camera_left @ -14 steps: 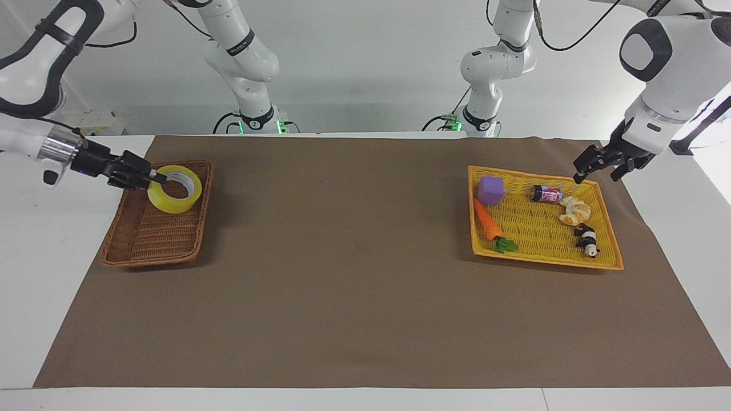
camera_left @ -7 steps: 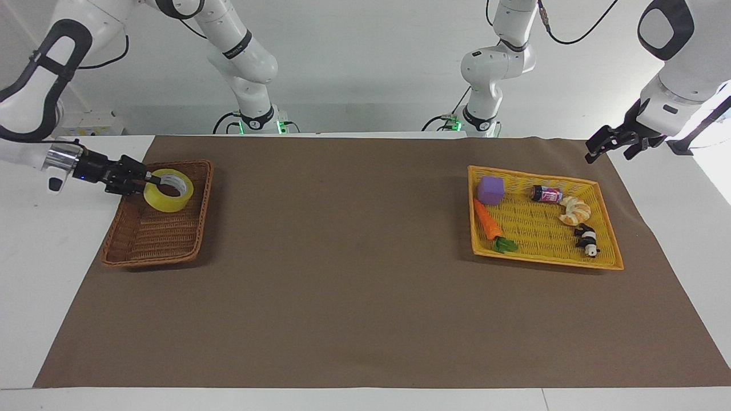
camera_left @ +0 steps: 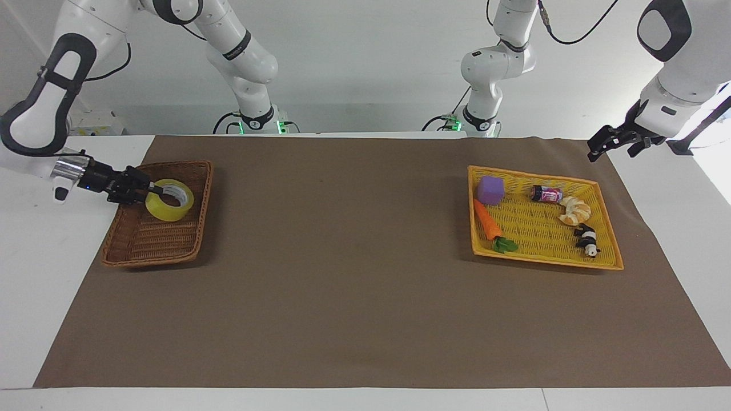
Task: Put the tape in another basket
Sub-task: 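Lower the tape into the basket and open the right gripper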
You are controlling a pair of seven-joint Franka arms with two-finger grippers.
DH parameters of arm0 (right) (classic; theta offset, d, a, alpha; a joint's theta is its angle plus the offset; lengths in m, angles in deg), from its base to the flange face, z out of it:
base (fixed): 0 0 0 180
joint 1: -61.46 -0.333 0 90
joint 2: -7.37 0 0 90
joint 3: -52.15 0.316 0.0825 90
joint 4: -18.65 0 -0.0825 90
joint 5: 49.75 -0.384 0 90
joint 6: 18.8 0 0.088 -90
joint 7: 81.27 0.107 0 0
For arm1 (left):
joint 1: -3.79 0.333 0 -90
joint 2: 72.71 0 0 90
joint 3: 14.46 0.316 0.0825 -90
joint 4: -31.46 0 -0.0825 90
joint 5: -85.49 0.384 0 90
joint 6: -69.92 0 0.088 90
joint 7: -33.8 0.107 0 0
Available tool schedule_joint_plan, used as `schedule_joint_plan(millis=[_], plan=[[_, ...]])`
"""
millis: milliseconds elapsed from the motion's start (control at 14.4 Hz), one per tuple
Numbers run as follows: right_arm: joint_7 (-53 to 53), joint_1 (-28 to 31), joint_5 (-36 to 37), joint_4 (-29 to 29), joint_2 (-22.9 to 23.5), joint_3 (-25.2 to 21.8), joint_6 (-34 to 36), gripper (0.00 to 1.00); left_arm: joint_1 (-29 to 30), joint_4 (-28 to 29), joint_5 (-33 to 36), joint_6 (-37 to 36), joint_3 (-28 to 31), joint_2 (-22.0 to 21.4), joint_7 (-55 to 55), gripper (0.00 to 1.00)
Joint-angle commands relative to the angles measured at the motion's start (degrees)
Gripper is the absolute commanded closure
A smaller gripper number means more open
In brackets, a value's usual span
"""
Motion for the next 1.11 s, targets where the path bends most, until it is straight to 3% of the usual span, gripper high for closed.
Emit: schedule_joint_plan(millis=[0,139,208,347,554,762,1040], plan=[[-2.1,0.3,1.5,-1.3,-0.9,0.3,-1.3,1.0,0.0,2.7,1.0,1.9,-0.4,-1.2,0.4,0.0],[-2.1,0.3,2.4,-1.3,-0.9,0.3,-2.1,0.93,-0.8,2.7,1.0,1.8,-0.4,-1.2,0.3,0.0],[-2.1,0.1,2.6,-1.3,-0.9,0.3,-2.3,0.8,-1.3,2.7,1.0,1.8,-0.4,-1.2,0.3,0.0],[-2.3,-0.5,4.5,-1.0,-0.8,0.4,-3.3,0.0,-1.1,2.7,1.0,1.8,-0.3,-1.2,0.3,0.0],[-1.4,-1.8,5.8,1.3,-1.7,0.4,-4.6,0.0,-0.6,2.7,1.0,1.8,-0.3,-1.2,0.3,0.0],[3.7,-6.6,12.6,3.6,-6.9,0.5,-7.1,0.0,-0.7,2.7,1.0,1.8,-0.3,-1.2,0.3,0.0],[21.0,-15.4,17.3,4.6,-13.1,0.8,-6.9,0.0,-0.7,2.7,1.0,1.8,-0.3,-1.2,0.3,0.0]])
